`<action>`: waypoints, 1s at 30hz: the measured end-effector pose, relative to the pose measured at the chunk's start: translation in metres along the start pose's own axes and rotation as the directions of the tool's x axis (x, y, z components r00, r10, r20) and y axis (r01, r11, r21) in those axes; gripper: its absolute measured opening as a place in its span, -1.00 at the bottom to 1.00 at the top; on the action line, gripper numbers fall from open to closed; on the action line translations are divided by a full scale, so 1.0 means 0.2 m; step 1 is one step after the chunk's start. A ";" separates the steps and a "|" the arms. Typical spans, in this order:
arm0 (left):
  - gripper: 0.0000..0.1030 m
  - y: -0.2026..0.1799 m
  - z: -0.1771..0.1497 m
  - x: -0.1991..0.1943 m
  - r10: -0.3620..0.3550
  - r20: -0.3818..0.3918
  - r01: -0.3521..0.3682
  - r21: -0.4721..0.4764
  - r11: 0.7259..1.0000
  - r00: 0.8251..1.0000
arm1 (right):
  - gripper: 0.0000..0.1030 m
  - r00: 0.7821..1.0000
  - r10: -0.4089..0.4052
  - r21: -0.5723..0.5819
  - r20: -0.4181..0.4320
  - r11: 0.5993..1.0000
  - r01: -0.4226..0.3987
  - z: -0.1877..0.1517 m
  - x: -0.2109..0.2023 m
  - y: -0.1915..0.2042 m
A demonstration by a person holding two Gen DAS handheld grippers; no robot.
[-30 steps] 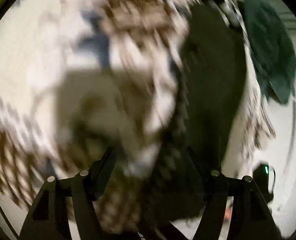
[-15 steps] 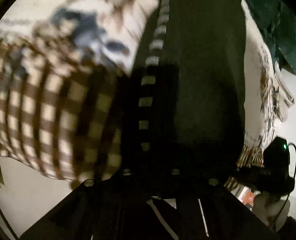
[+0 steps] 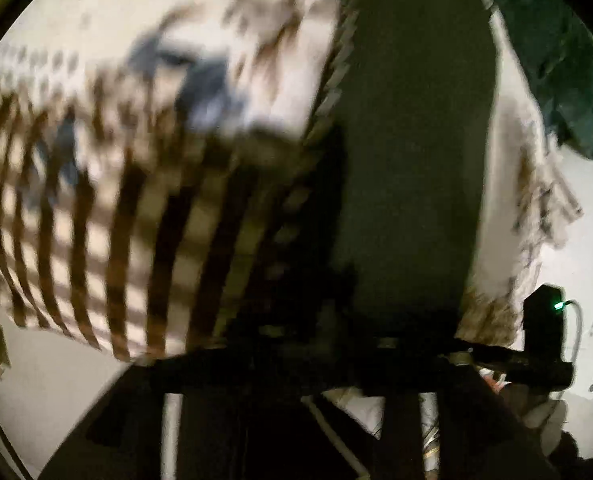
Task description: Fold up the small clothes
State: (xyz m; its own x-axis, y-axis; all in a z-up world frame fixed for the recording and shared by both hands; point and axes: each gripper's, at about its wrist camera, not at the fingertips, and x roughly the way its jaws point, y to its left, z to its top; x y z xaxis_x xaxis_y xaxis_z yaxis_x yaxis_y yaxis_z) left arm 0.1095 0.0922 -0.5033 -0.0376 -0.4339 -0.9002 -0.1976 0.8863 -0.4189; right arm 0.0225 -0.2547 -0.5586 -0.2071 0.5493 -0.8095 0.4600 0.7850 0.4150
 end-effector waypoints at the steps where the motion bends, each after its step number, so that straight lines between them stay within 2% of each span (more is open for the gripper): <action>1: 0.28 -0.01 0.03 -0.05 -0.033 0.022 0.033 -0.001 0.999 0.999 | -0.16 1.000 0.002 -0.006 0.013 1.000 -0.002 0.03 -0.06 -0.02; 2: 0.36 -0.03 0.11 -0.10 -0.072 0.055 0.073 -0.006 0.997 0.996 | -0.16 0.999 0.002 -0.012 0.034 1.000 -0.002 0.06 -0.12 -0.02; 5: 0.36 -0.10 0.40 -0.16 -0.177 0.135 0.179 -0.001 0.984 0.975 | -0.16 0.997 0.009 0.005 0.083 1.000 -0.010 0.23 -0.28 -0.05; 6: 0.36 -0.13 0.53 -0.16 -0.189 0.160 0.191 0.006 0.982 0.969 | -0.16 0.995 0.015 0.013 0.098 1.000 -0.016 0.28 -0.30 -0.05; 9: 0.36 -0.20 0.87 -0.09 -0.211 0.220 0.208 0.036 0.977 0.952 | -0.16 0.987 0.019 0.032 0.157 0.999 -0.024 0.50 -0.37 0.01; 10: 0.36 -0.22 1.03 -0.04 -0.214 0.232 0.211 0.041 0.977 0.949 | -0.16 0.985 0.018 0.029 0.171 0.999 -0.024 0.54 -0.38 0.03; 11: 0.36 -0.26 1.14 0.02 -0.218 0.231 0.211 0.057 0.976 0.948 | -0.16 0.983 0.016 0.029 0.185 0.999 -0.022 0.62 -0.42 0.03; 13: 0.35 -0.33 1.30 0.14 -0.159 0.219 0.144 0.080 0.986 0.963 | -0.16 0.978 0.018 0.034 0.210 0.999 -0.026 0.72 -0.44 0.07; 15: 0.20 -0.36 1.35 0.25 -0.160 0.200 0.142 0.103 0.984 0.967 | -0.16 0.976 0.020 0.046 0.215 0.998 -0.031 0.80 -0.44 0.10; 16: -0.16 -0.35 1.36 0.28 -0.188 0.190 0.171 0.105 0.980 0.964 | -0.15 0.977 0.021 0.055 0.214 0.998 -0.034 0.84 -0.43 0.14; 17: -0.46 -0.34 1.36 0.28 -0.236 0.185 0.218 0.111 0.969 0.954 | -0.16 0.977 0.023 0.058 0.212 0.998 -0.036 0.86 -0.41 0.15; 18: -0.48 -0.34 1.33 0.24 -0.283 0.192 0.262 0.130 0.956 0.940 | -0.16 0.978 0.024 0.059 0.207 0.998 -0.037 0.89 -0.39 0.18; 19: -0.52 -0.33 1.31 0.19 -0.358 0.195 0.333 0.151 0.931 0.913 | -0.15 0.978 0.022 0.058 0.207 0.998 -0.035 0.89 -0.35 0.23; 20: -0.53 -0.29 1.29 0.15 -0.486 0.190 0.466 0.144 0.873 0.853 | -0.16 0.979 0.012 0.058 0.205 0.998 -0.024 0.91 -0.33 0.26; 21: -0.53 -0.25 1.29 0.14 -0.540 0.191 0.529 0.109 0.842 0.820 | -0.16 0.980 0.002 0.060 0.200 0.998 -0.014 0.91 -0.31 0.28; 22: -0.53 -0.16 1.29 0.16 -0.537 0.191 0.539 0.044 0.841 0.822 | -0.16 0.981 -0.005 0.064 0.194 0.998 -0.007 0.91 -0.29 0.29; 23: -0.52 -0.09 1.31 0.20 -0.507 0.180 0.514 0.007 0.858 0.843 | -0.16 0.982 -0.012 0.069 0.189 0.998 -0.002 0.92 -0.28 0.30; 25: -0.50 0.00 1.34 0.25 -0.411 0.155 0.419 -0.021 0.908 0.898 | -0.16 0.984 -0.022 0.079 0.176 0.997 0.008 0.94 -0.27 0.31; 27: -0.30 0.05 1.36 0.24 -0.447 0.129 0.456 -0.047 0.889 0.885 | -0.16 0.986 -0.026 0.090 0.166 0.996 0.011 0.95 -0.28 0.32; 29: 0.38 0.03 1.37 0.18 -0.438 0.135 0.444 -0.013 0.896 0.889 | -0.16 0.984 -0.030 0.086 0.174 0.996 0.015 0.96 -0.30 0.34; 30: 0.47 0.01 1.39 0.14 -0.446 0.151 0.451 0.007 0.893 0.882 | -0.16 0.983 -0.034 0.082 0.182 0.996 0.020 0.97 -0.32 0.35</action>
State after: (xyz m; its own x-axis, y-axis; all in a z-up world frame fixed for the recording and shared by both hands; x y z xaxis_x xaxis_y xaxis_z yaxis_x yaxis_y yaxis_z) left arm 0.3809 0.1269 -0.5631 0.2033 -0.7538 -0.6249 -0.1861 0.5969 -0.7805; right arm 0.2345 -0.2902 -0.5583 -0.0624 0.4608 -0.8853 0.5252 0.7695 0.3635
